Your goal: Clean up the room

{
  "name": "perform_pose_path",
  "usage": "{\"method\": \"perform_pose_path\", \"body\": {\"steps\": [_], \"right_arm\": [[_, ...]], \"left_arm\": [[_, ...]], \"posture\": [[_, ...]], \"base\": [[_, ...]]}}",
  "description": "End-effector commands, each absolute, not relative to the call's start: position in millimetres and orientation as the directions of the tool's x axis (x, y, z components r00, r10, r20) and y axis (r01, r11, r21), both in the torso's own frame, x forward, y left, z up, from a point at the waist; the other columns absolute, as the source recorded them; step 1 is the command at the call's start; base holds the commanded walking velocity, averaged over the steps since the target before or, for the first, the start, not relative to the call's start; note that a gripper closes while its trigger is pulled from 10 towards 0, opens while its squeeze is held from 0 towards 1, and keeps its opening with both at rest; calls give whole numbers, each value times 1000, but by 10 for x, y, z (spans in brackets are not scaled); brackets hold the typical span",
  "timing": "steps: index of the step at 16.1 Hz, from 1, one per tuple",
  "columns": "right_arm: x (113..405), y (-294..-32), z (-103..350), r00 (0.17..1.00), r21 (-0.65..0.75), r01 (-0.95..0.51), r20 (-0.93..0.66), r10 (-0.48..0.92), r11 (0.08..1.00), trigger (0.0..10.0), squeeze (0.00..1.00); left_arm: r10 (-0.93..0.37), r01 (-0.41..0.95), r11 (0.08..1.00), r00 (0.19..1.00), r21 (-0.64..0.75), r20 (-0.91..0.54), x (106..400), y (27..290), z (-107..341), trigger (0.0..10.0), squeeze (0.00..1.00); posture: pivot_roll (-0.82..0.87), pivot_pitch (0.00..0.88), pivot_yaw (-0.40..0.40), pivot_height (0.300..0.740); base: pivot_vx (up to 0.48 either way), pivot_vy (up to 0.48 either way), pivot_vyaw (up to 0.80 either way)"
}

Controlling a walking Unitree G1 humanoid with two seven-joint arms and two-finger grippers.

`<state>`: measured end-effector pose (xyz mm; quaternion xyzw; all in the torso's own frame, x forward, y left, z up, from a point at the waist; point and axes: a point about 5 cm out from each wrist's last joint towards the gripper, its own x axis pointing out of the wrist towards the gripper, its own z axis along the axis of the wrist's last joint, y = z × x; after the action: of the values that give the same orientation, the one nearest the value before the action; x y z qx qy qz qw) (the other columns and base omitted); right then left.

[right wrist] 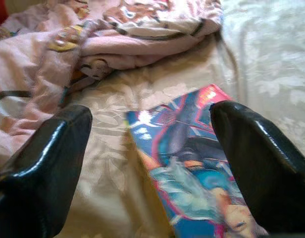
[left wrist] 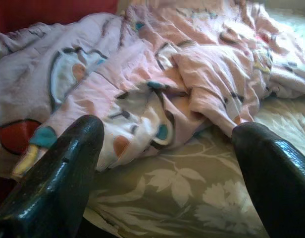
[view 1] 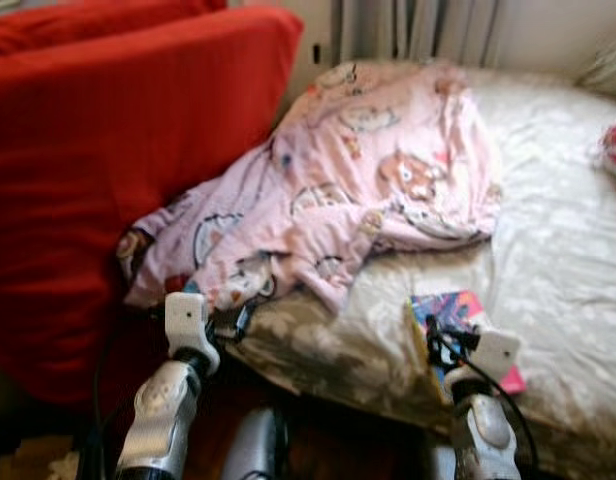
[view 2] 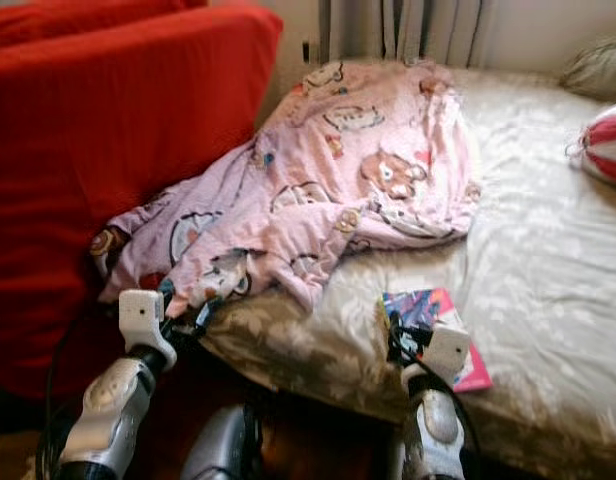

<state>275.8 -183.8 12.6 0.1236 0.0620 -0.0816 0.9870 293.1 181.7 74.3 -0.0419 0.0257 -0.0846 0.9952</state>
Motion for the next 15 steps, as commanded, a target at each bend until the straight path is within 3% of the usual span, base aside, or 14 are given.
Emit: {"method": "perform_pose_path", "body": {"steps": [1,3,6,15], "right_arm": [[2765,-1778,122,979,249,171,-148,-137,953,10000,0],[2751,-1794,107,977,249,179,-155,-144,952,10000,0],[2743,-1816,97,974,253,193,-162,-155,948,10000,0],[2645,-1965,1,952,257,268,-216,-215,929,10000,0]], "left_arm": [[-158,155,986,986,-64,-48,2911,1896,736,10000,0],[-159,156,986,986,-65,-50,2907,1900,733,10000,0],[-160,157,986,986,-57,-47,2908,1908,739,10000,0],[-169,168,985,985,-29,-35,2899,1914,765,10000,0]], "posture": [[125,88,59,586],[126,91,61,586],[125,93,64,586],[127,91,66,586]], "base": [[0,0,0],[0,0,0],[0,425,0],[0,0,0]]}}
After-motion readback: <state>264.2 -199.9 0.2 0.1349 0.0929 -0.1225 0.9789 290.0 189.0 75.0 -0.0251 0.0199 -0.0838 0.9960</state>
